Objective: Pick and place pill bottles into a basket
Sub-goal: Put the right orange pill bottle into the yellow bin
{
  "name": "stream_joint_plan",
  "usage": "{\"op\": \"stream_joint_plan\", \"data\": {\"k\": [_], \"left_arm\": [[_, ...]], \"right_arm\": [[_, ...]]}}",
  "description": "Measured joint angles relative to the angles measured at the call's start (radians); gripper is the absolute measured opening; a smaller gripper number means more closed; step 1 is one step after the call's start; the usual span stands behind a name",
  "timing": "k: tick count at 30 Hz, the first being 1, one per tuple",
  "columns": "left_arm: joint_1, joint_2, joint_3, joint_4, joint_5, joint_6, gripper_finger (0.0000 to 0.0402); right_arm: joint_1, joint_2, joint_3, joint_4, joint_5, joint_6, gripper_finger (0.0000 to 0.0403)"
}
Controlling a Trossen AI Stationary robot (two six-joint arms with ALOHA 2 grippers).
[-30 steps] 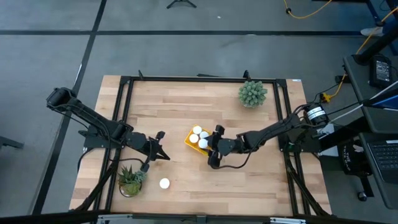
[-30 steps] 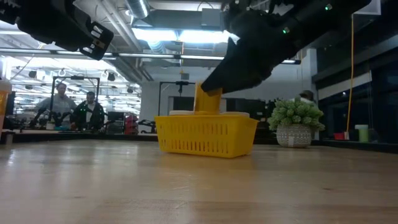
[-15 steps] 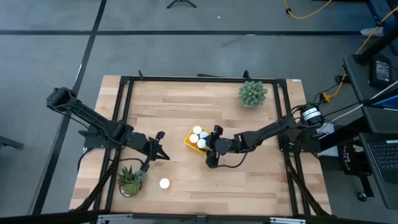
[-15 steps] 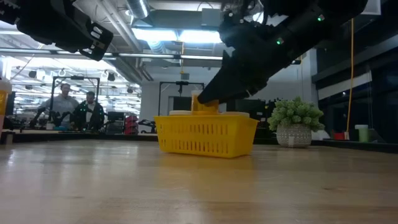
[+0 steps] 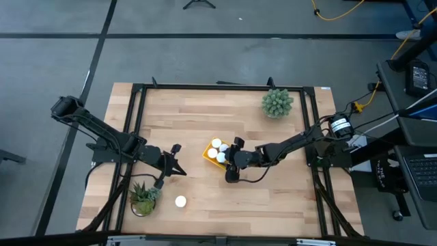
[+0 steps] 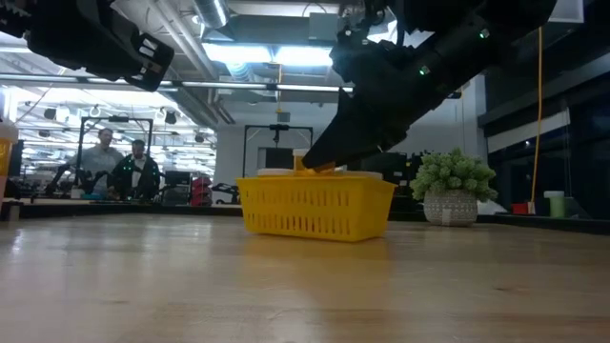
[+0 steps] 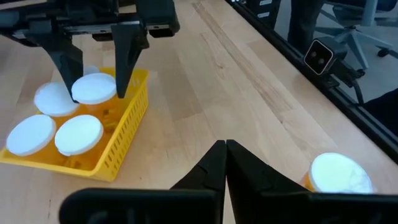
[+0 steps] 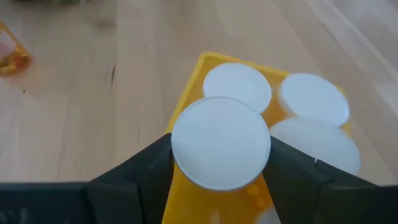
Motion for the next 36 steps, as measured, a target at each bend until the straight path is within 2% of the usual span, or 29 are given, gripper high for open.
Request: {"op": "stream_joint_plan", "data": {"k": [36], "left_arm": [[0.000, 0.000, 0.000, 0.000, 0.001, 0.041, 0.0010]], "right_arm": [[0.000, 0.001, 0.000, -0.009, -0.005, -0.032, 0.0224]]}}
